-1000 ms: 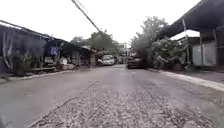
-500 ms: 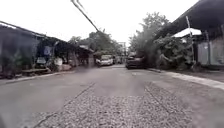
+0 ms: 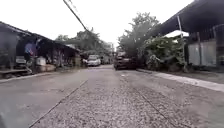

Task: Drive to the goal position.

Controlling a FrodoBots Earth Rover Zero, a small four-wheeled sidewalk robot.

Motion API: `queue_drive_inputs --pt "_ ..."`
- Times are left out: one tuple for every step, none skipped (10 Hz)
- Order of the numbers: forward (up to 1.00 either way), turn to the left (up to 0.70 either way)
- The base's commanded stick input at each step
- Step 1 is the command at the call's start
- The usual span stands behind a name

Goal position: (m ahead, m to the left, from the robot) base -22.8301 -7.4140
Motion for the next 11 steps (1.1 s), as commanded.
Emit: queue_drive_inputs --pt "1.0 0.0" --pt "1.0 0.0" --pt "1.0 0.0" --pt "1.0 0.0" --pt "1.0 0.0" --pt "1.0 0.0" --pt "0.99 0.0" --pt "0.93 0.0" --pt "0.86 0.0" --pt "0.77 0.0" --pt "0.7 0.09"
